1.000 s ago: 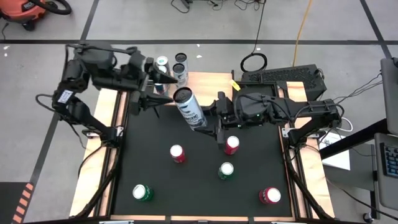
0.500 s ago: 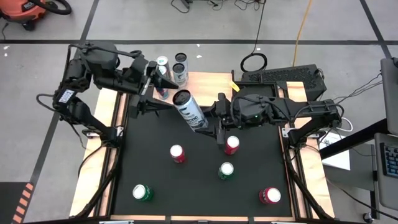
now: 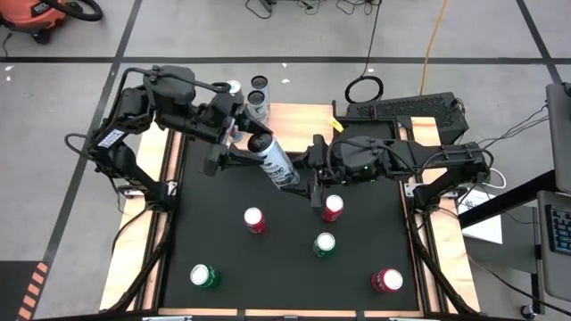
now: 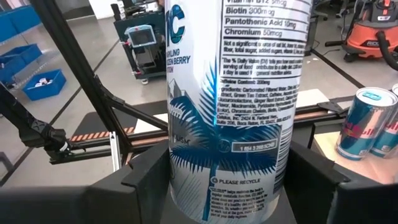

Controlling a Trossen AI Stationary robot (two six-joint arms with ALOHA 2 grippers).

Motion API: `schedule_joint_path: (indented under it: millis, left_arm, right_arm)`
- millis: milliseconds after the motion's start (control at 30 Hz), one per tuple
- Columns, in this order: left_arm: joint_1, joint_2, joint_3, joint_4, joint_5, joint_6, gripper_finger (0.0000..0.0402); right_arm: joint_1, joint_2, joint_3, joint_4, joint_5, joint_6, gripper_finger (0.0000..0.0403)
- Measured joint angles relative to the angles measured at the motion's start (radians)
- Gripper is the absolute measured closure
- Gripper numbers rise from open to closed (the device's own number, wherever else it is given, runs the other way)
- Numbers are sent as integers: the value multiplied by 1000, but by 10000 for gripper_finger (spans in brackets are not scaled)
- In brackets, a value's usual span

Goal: Place canned beverage on shelf
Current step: Put the white-blue soda can on the shelf

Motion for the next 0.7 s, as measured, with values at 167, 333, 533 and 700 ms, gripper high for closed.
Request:
schedule_joint_path:
  millis: [167,333,533,700]
  left_arm:
    - [0,1,0,-22,8,-8,44]
    - [1,8,0,-29,29,-27,77]
    - [1,10,0,-31,28,-25,119]
    - [1,10,0,-31,27,-24,141]
  right_arm:
    - [0,0,0,-15,0,1,167]
    - [1,0,0,-15,-1,0,167]
    - [1,0,0,-12,-3,2,167]
    - [1,0,0,-14,-1,5,167]
